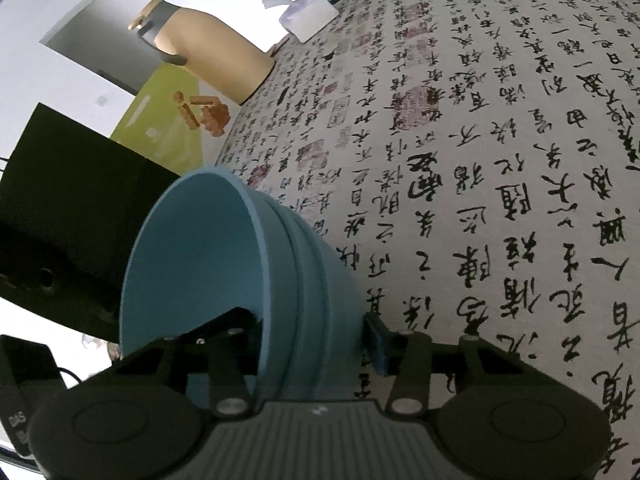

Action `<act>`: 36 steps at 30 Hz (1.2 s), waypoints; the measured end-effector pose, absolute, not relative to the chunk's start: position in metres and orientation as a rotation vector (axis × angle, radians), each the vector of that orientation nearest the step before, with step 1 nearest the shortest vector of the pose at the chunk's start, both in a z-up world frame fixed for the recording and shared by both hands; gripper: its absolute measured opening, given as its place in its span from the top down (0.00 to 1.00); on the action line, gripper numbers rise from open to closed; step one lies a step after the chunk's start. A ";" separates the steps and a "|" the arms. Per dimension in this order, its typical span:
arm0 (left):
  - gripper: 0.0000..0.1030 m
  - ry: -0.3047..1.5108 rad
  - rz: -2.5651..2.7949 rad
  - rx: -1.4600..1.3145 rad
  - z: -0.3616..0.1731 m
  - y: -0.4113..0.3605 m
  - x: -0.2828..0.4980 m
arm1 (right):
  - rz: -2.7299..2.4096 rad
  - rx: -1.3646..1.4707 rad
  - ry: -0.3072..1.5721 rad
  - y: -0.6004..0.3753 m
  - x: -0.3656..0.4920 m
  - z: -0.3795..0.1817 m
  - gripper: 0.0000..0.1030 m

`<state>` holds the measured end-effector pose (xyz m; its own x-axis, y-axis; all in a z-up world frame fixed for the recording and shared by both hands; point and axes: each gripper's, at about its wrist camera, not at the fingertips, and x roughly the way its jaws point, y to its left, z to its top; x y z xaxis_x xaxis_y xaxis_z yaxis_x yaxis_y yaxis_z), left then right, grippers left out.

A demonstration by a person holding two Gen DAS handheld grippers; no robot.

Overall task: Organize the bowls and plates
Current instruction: 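Lift the stacked blue bowls and carry them toward the cream plates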

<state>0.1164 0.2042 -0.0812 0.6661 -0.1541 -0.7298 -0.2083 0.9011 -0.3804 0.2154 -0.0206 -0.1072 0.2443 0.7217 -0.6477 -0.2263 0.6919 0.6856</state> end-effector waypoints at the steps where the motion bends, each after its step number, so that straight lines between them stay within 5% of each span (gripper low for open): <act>1: 0.51 0.849 0.034 -0.459 -0.081 0.204 0.116 | 0.682 0.511 1.156 -0.021 0.215 -0.107 0.60; 36: 0.51 0.850 0.012 -0.420 -0.067 0.172 0.112 | 0.647 0.547 1.155 -0.082 0.183 -0.088 0.60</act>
